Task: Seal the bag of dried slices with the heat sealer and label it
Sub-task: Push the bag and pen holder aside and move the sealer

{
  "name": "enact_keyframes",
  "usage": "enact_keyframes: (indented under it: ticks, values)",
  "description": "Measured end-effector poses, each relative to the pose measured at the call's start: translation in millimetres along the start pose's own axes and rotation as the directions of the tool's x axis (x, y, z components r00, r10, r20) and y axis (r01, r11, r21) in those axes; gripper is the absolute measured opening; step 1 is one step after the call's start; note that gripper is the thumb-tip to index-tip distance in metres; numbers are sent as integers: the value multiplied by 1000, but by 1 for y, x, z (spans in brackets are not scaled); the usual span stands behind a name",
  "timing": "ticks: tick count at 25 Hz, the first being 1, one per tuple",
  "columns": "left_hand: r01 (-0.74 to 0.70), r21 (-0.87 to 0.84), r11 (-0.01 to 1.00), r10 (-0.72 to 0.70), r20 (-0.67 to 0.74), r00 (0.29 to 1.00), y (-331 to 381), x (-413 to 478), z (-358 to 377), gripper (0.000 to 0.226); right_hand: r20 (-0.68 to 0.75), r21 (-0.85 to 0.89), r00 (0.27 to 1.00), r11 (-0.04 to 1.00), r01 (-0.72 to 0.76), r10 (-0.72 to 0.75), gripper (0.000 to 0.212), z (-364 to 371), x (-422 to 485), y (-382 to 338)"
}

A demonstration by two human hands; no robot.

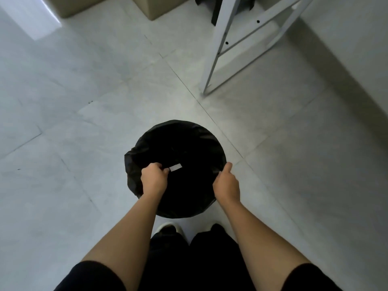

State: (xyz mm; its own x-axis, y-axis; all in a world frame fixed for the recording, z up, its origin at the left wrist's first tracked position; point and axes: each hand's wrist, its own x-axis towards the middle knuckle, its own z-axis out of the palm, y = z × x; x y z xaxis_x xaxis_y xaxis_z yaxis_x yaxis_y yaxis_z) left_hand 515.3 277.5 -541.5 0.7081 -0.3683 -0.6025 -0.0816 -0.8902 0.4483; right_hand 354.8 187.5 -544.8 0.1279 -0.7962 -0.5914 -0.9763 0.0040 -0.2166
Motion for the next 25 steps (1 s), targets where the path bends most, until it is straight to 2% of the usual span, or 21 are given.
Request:
enact_keyframes:
  ticks: [3,6,8,11,14,18,21,25]
  values:
    - [10,34,999,-10,11,1000,1,1,1,23,18,29,1000,1000,3,-3,29,4,-2,-1]
    - [12,48,999,-12,-2,1000,18,-18,-22,21,61,-45,998,998,36,-33,58,-21,-17,-12]
    - [3,38,999,-3,-10,1000,38,-39,-49,22,46,-70,993,991,111,-108,62,-50,-37,-29]
    - [-40,22,999,41,-51,998,87,-89,-115,24,4,-48,966,965,257,-257,56,-120,-87,-70]
    - [-135,-59,989,127,-120,985,148,-150,-196,26,-60,-7,938,940,341,-340,53,-210,-152,-113]
    - [-364,-83,928,339,-219,915,229,-243,-295,34,-179,10,877,891,454,-445,47,-334,-253,-146]
    - [-532,-46,846,514,-199,835,289,-310,-334,33,-355,24,855,911,413,-378,42,-410,-306,-137]
    - [-733,0,681,732,-35,680,378,-377,-318,41,-557,138,822,963,232,-118,49,-490,-324,-89]
